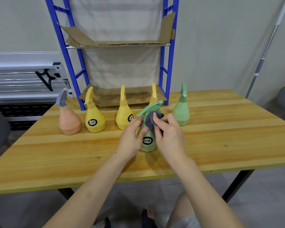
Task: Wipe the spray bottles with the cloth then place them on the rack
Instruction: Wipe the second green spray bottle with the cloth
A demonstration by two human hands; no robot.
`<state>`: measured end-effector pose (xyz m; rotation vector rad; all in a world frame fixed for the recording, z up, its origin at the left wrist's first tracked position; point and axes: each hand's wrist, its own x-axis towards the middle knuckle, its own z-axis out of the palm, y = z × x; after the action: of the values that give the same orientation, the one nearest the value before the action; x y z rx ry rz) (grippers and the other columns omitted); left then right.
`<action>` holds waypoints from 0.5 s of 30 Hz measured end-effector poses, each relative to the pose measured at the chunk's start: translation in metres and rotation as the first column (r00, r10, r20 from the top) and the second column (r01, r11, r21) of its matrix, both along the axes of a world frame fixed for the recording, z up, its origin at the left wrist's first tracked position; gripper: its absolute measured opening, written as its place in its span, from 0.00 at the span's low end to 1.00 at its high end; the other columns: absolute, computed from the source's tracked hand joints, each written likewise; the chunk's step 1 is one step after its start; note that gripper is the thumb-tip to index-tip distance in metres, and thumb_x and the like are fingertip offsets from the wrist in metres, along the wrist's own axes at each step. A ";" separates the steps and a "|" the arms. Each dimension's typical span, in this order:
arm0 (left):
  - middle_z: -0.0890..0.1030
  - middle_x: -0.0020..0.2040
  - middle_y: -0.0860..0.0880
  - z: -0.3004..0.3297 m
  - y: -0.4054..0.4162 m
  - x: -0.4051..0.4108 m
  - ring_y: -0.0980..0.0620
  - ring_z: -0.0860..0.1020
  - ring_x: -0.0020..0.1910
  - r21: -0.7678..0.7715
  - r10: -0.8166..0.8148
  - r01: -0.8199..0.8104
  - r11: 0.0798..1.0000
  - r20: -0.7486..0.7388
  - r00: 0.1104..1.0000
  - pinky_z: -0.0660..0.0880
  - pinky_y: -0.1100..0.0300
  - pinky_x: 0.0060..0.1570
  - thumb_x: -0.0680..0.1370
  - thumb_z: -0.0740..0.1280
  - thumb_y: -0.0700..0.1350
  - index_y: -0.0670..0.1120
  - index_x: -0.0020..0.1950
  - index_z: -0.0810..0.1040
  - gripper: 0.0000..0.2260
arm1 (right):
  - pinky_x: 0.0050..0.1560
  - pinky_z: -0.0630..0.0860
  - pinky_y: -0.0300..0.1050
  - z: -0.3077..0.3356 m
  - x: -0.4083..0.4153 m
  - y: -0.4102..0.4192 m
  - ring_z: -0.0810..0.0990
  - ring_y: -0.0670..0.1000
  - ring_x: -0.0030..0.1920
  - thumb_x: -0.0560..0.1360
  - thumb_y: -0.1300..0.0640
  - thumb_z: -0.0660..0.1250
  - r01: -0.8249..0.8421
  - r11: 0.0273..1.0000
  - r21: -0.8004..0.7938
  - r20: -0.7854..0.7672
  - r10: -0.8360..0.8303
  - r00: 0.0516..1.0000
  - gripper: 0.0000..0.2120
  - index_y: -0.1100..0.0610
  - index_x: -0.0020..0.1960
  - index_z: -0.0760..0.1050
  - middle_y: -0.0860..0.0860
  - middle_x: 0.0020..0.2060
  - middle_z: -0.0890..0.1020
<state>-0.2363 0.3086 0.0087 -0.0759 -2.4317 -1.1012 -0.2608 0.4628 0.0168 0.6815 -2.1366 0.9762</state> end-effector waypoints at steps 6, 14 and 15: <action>0.73 0.74 0.47 0.000 0.002 0.001 0.52 0.69 0.74 0.044 0.012 -0.012 0.999 -0.015 1.000 0.65 0.54 0.75 0.82 0.67 0.47 0.43 0.76 0.71 0.23 | 0.43 0.78 0.46 0.010 0.005 0.017 0.77 0.48 0.46 0.80 0.58 0.68 -0.013 0.997 -0.073 -0.010 0.012 1.000 0.14 0.50 0.64 0.82 0.47 0.46 0.74; 0.80 0.66 0.51 0.001 0.001 0.005 0.56 0.76 0.67 0.108 -0.050 0.059 0.992 -0.088 0.995 0.72 0.54 0.70 0.81 0.69 0.40 0.45 0.71 0.77 0.18 | 0.32 0.76 0.52 0.003 0.004 0.003 0.74 0.51 0.46 0.80 0.58 0.68 -0.020 0.997 0.071 -0.082 0.026 0.996 0.16 0.47 0.66 0.80 0.47 0.47 0.73; 0.80 0.66 0.50 -0.001 0.001 0.004 0.55 0.75 0.67 0.106 -0.046 0.055 0.993 -0.091 0.995 0.71 0.53 0.70 0.81 0.69 0.40 0.45 0.71 0.77 0.18 | 0.32 0.76 0.53 -0.001 0.006 0.005 0.74 0.51 0.46 0.80 0.59 0.67 -0.032 0.997 0.077 -0.070 0.038 0.997 0.16 0.47 0.66 0.80 0.47 0.47 0.73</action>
<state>-0.2325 0.3096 0.0077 -0.1489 -2.2990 -1.2232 -0.2550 0.4675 0.0155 0.7818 -2.1143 0.8798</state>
